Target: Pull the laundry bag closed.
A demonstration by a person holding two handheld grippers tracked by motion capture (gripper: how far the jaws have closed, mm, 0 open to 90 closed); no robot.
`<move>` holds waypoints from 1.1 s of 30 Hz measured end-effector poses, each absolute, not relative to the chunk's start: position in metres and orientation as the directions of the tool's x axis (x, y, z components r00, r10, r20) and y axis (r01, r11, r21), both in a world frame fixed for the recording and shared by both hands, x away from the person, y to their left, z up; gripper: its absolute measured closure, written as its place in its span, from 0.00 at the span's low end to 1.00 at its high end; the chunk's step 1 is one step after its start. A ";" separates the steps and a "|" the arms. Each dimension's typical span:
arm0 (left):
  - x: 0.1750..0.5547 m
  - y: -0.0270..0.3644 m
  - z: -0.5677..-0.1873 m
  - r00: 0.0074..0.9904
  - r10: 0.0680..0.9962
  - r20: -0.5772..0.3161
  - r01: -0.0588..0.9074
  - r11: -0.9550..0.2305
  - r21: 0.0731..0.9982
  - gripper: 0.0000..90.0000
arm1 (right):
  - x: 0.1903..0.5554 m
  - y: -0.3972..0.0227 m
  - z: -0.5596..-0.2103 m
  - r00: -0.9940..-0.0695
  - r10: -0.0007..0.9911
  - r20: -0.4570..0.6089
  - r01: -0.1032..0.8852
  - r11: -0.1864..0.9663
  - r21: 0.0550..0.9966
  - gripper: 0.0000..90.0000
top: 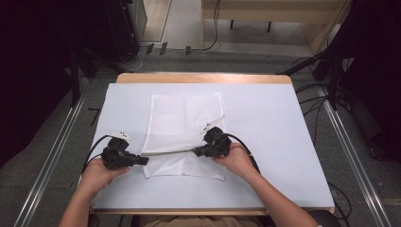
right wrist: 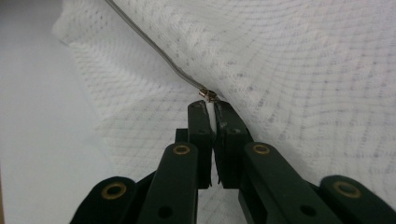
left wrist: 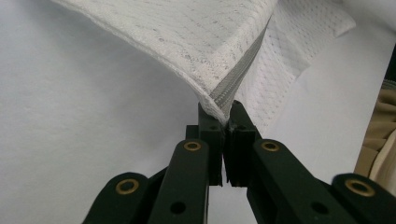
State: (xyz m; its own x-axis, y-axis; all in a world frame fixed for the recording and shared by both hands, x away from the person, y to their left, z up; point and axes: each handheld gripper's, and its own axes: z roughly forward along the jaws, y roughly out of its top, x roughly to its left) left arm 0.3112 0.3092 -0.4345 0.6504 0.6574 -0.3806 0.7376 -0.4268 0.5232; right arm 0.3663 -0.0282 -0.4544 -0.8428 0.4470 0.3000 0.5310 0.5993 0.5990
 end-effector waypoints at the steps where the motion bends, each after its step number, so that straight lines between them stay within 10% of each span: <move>1: 0.311 0.309 -0.434 0.650 0.659 -0.378 0.737 -0.428 0.523 0.98 | 0.366 -0.029 -0.454 -0.846 0.445 0.295 0.526 0.605 0.597 0.98; 33: 0.311 0.311 -0.434 0.648 0.649 -0.399 0.742 -0.420 0.521 0.98 | 0.362 -0.070 -0.454 -0.816 0.494 0.299 0.565 0.576 0.591 0.98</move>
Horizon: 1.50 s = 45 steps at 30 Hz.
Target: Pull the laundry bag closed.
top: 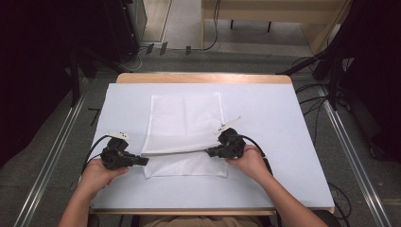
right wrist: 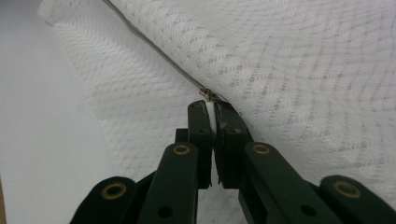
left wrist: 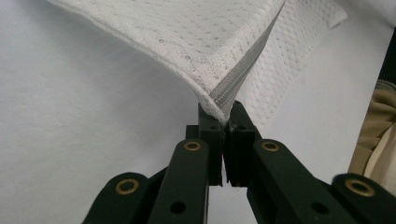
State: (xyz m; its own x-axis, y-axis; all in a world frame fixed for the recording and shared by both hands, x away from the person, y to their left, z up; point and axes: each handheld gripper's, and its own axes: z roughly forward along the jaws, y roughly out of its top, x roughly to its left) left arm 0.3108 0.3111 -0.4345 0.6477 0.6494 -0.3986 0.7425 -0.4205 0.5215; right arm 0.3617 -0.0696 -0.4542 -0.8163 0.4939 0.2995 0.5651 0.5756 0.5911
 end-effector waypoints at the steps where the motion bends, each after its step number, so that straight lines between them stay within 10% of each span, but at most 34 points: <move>1: 0.311 0.311 -0.434 0.647 0.652 -0.397 0.744 -0.422 0.518 0.98 | 0.362 -0.070 -0.454 -0.815 0.493 0.305 0.568 0.573 0.591 0.98; 45: 0.310 0.312 -0.435 0.641 0.655 -0.400 0.752 -0.431 0.499 0.97 | 0.356 -0.104 -0.456 -0.789 0.554 0.267 0.596 0.582 0.553 0.97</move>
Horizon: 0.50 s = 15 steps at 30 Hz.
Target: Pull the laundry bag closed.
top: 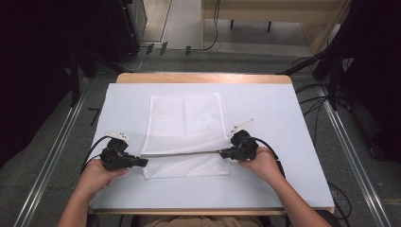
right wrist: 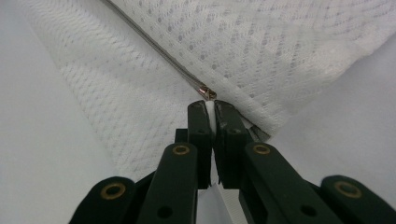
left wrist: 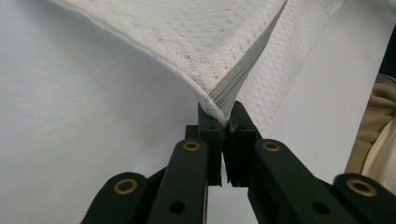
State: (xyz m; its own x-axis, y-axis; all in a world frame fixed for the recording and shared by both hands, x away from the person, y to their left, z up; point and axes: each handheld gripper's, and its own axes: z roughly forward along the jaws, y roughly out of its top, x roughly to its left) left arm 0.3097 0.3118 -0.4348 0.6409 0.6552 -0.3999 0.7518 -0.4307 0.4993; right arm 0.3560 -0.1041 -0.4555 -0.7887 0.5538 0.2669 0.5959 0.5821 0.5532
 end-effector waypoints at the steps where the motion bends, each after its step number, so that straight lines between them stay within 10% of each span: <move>1: 0.311 0.312 -0.436 0.634 0.657 -0.408 0.758 -0.426 0.493 0.96 | 0.356 -0.104 -0.455 -0.788 0.555 0.264 0.595 0.582 0.554 0.97; 15: 0.313 0.314 -0.436 0.598 0.686 -0.414 0.777 -0.370 0.509 0.69 | 0.357 -0.104 -0.453 -0.780 0.574 0.250 0.596 0.559 0.576 0.84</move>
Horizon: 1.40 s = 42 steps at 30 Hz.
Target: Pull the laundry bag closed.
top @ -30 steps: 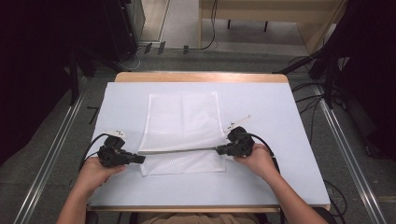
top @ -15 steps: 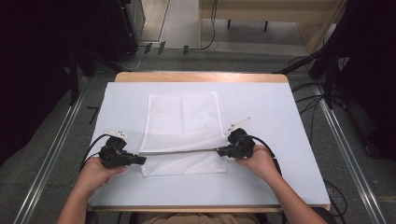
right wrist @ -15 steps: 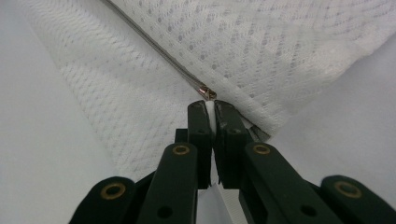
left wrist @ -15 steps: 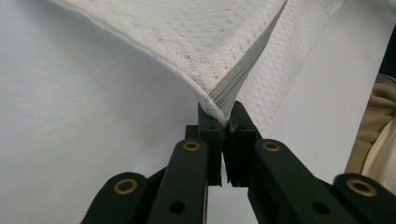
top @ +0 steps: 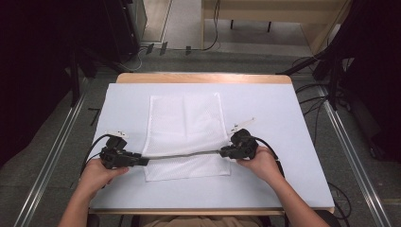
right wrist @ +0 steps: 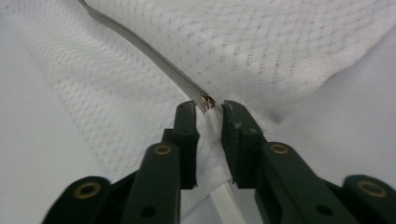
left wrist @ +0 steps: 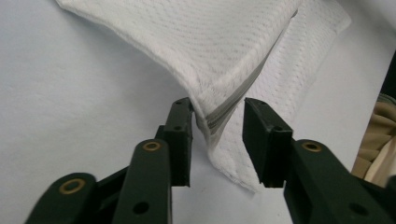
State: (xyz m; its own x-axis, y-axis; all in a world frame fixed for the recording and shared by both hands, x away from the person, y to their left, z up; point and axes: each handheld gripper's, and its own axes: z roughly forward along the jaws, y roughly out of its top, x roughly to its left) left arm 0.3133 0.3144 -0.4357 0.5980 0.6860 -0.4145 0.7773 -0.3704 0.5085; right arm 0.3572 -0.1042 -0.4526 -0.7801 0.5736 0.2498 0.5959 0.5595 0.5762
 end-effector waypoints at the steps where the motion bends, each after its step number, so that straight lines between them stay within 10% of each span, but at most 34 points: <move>1: 0.313 0.314 -0.435 0.602 0.690 -0.402 0.772 -0.373 0.515 0.67 | 0.357 -0.104 -0.452 -0.778 0.577 0.249 0.598 0.558 0.575 0.82; 14: 0.314 0.318 -0.430 0.611 0.725 -0.319 0.717 -0.335 0.612 0.39 | 0.361 -0.117 -0.447 -0.767 0.617 0.178 0.554 0.495 0.669 0.47; 42: 0.318 0.357 -0.426 0.494 0.812 -0.312 0.735 -0.198 0.649 0.36 | 0.377 -0.173 -0.442 -0.637 0.752 0.171 0.600 0.345 0.722 0.36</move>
State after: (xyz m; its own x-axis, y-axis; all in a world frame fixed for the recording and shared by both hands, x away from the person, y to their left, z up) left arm 0.3180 0.3566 -0.4265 0.4941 0.8116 -0.3118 0.7346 -0.1979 0.6490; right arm 0.3767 -0.1729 -0.4421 -0.6369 0.7517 0.1710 0.6005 0.3447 0.7215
